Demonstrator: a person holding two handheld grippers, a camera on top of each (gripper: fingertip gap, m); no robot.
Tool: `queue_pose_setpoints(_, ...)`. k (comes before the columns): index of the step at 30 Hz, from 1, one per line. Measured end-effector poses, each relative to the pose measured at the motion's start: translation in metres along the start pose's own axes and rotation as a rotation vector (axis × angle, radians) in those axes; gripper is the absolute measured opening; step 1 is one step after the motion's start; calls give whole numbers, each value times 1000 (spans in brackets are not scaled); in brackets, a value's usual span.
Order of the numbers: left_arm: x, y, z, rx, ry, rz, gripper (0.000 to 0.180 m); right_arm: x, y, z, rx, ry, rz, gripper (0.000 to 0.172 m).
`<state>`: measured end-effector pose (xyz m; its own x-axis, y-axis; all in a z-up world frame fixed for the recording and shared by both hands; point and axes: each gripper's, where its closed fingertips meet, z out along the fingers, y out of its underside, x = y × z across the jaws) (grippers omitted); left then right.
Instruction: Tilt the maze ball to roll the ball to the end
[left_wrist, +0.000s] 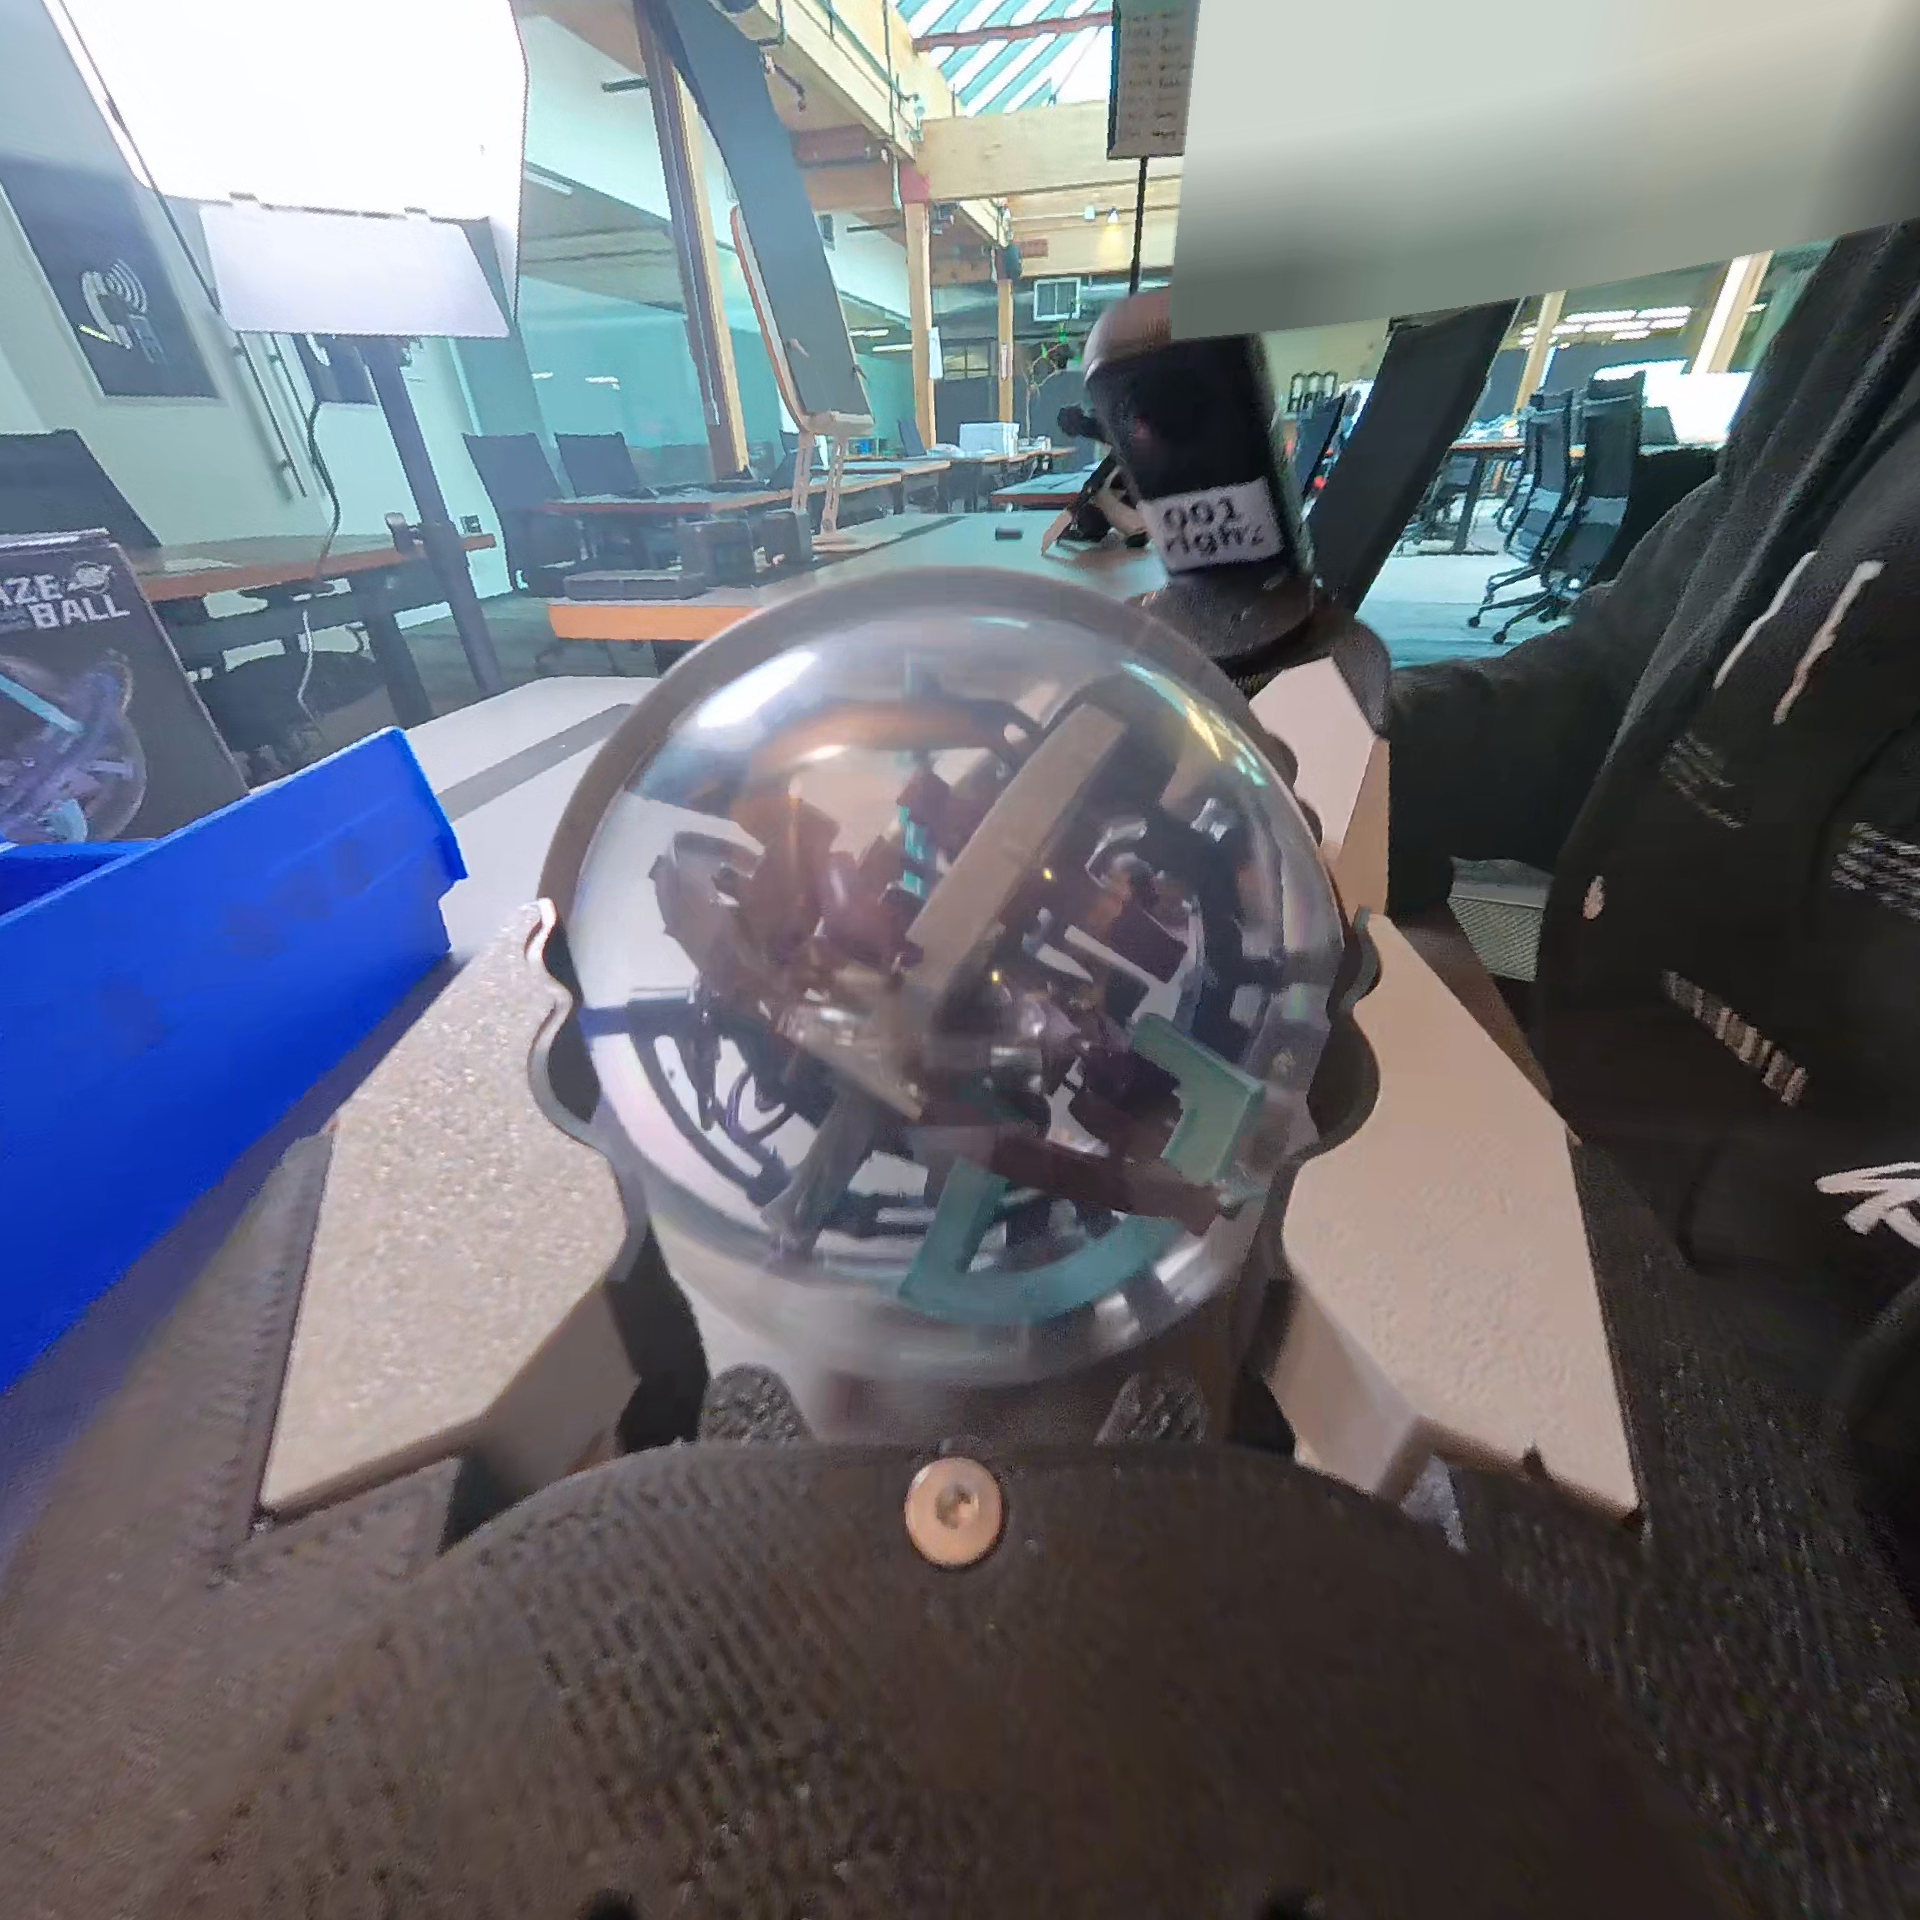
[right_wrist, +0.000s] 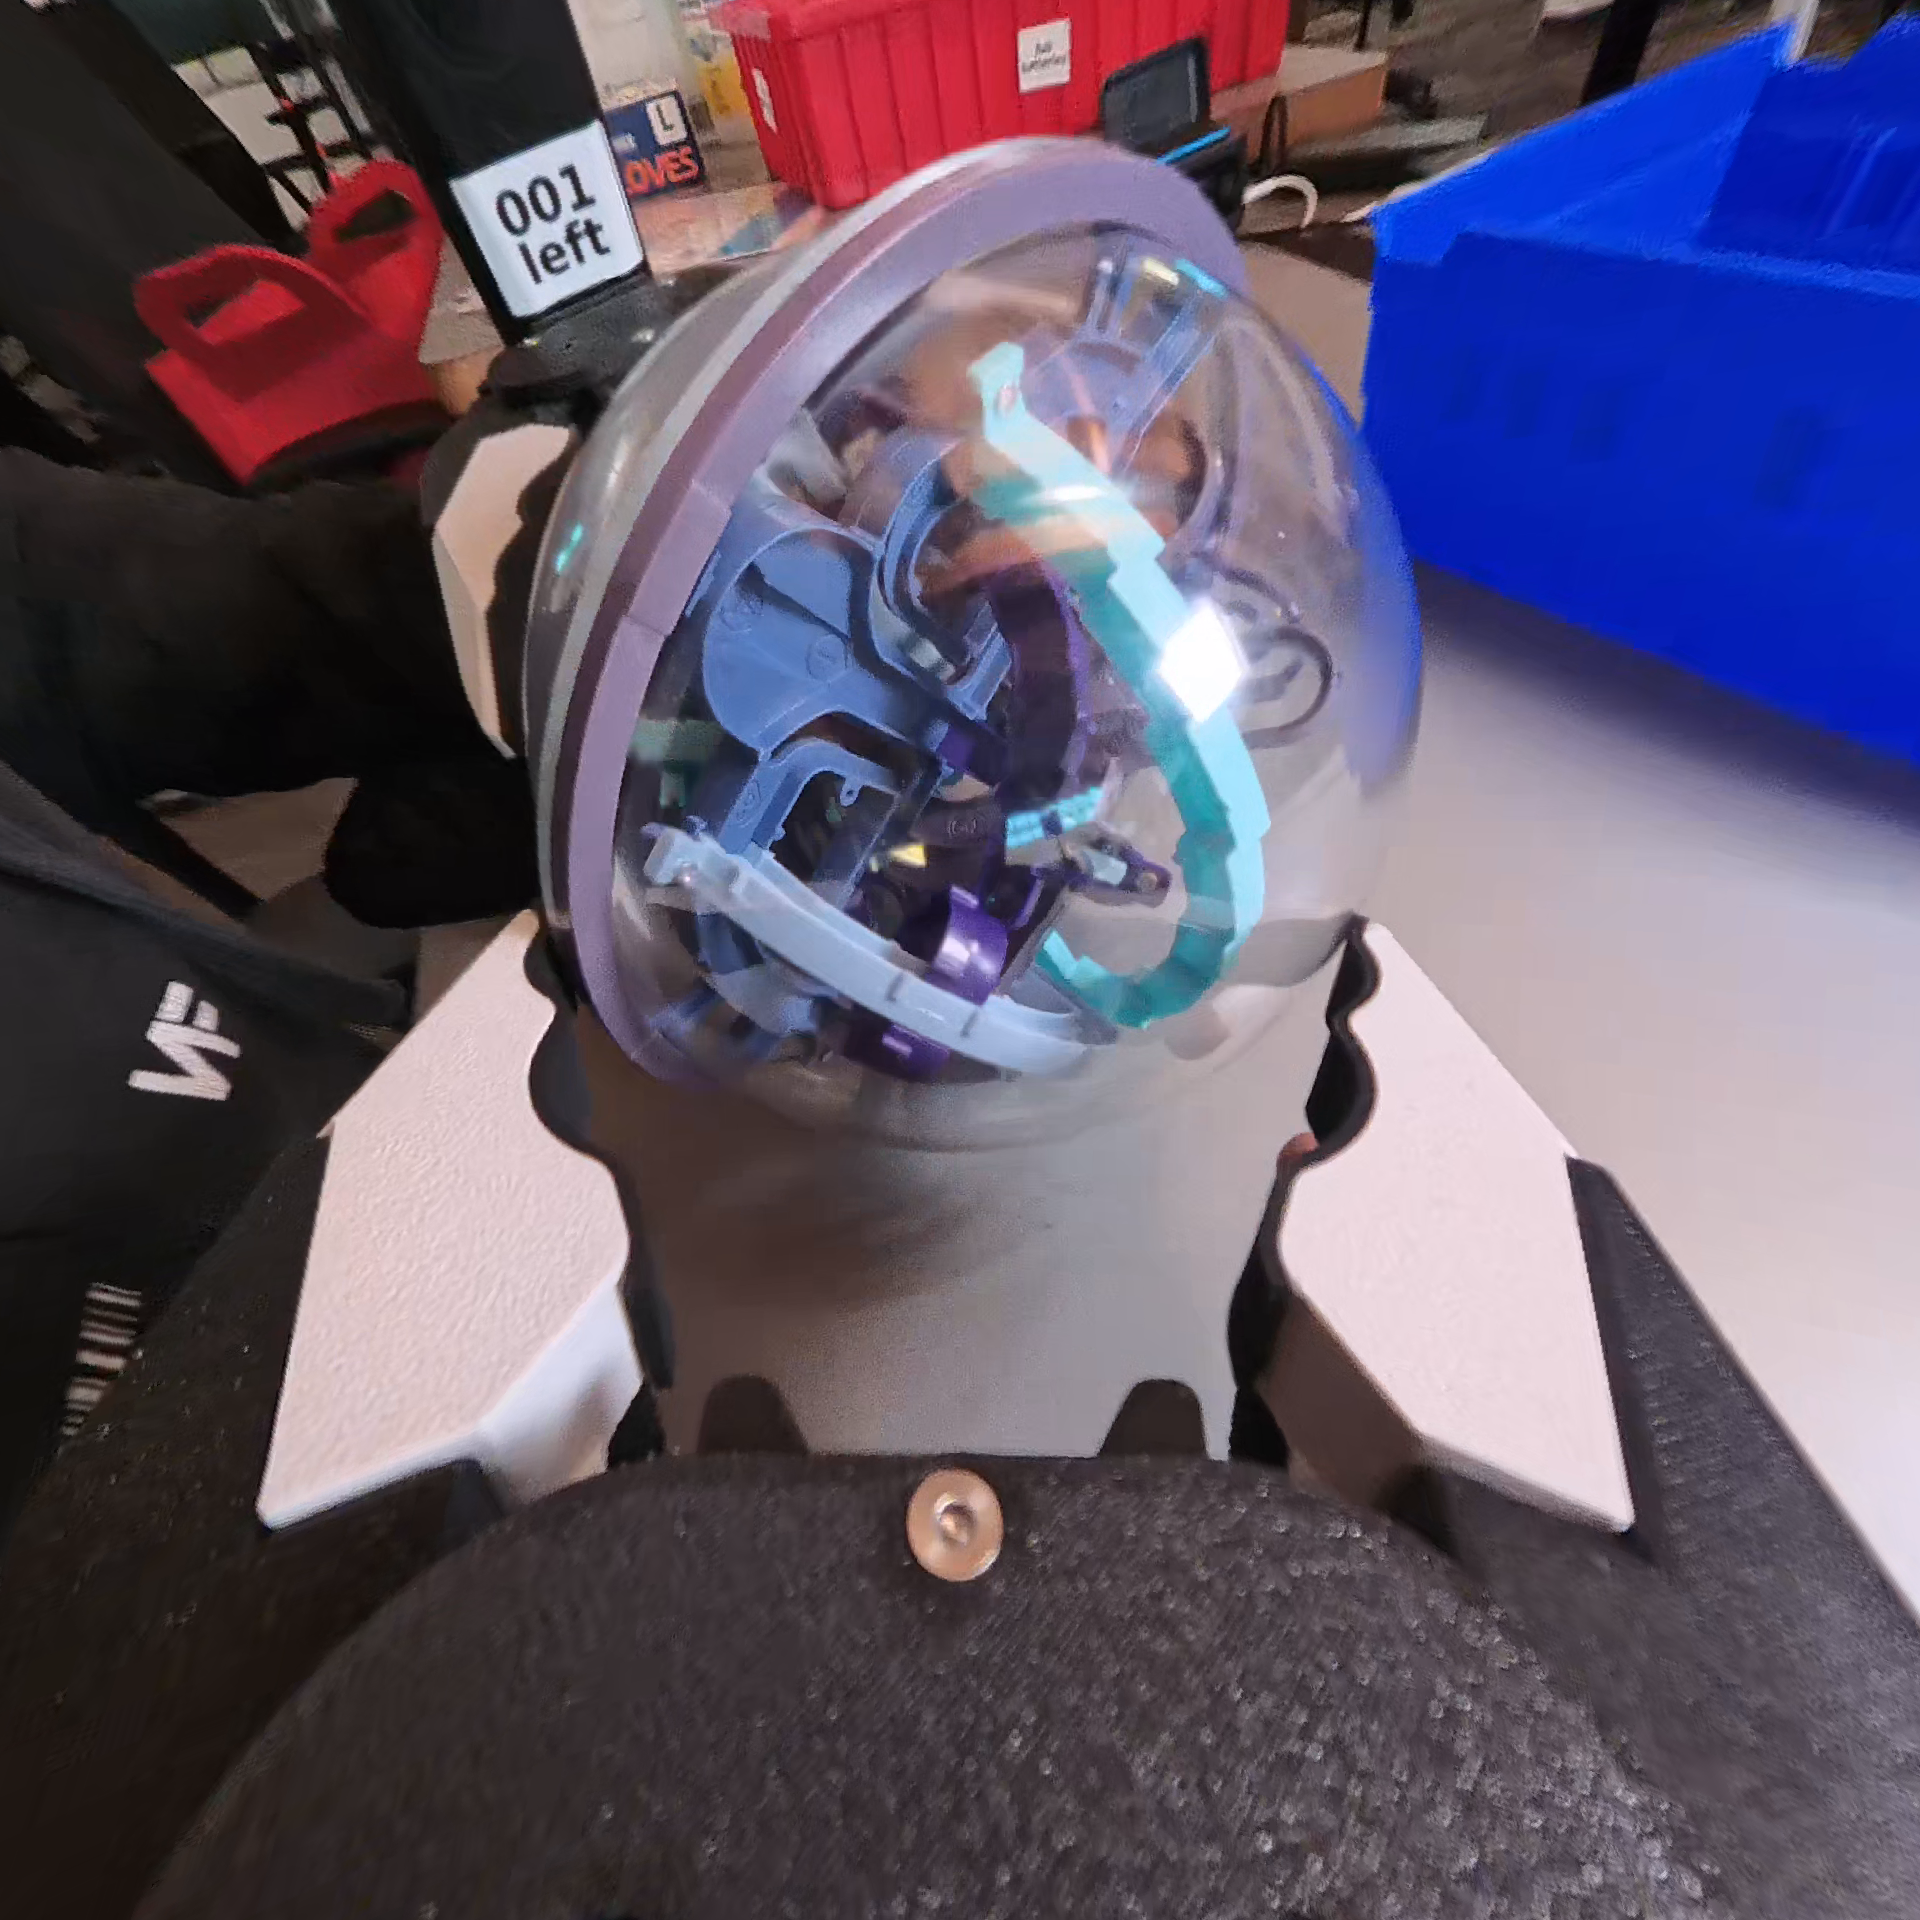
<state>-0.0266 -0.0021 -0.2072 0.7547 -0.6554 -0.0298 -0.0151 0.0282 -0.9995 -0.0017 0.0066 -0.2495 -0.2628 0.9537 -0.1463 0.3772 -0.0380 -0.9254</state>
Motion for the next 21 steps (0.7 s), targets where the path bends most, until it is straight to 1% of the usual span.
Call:
queue_pose_setpoints(2, -3, 7, 5, -52, -13, -7, 139, 8, -7, -8, 0, 46, -69, 139)
queue_pose_setpoints(4, -5, 18, 12, -136, -17, -23, 140, 14, -12, -16, -8, 84, -141, 139)
queue_pose_setpoints(6, -2, 27, 17, -206, 9, -80, 140, 16, -14, -22, -21, 109, -218, 138)
queue_pose_setpoints(8, 0, 21, 21, -184, 44, -178, 146, 14, -14, -25, -20, 123, -262, 138)
queue_pose_setpoints(11, -2, 20, 26, -193, 55, -255, 144, 13, -11, -27, -4, 128, -279, 138)
queue_pose_setpoints(13, -2, 26, 31, -225, 53, -239, 147, 13, -8, -27, -4, 139, -281, 138)
queue_pose_setpoints(15, -2, 27, 34, -226, 53, -246, 147, 15, -8, -29, 10, 143, -260, 138)
queue_pose_setpoints(21, -7, 31, 43, -299, 116, -422, 147, 24, -16, -36, 63, 105, -117, 139)
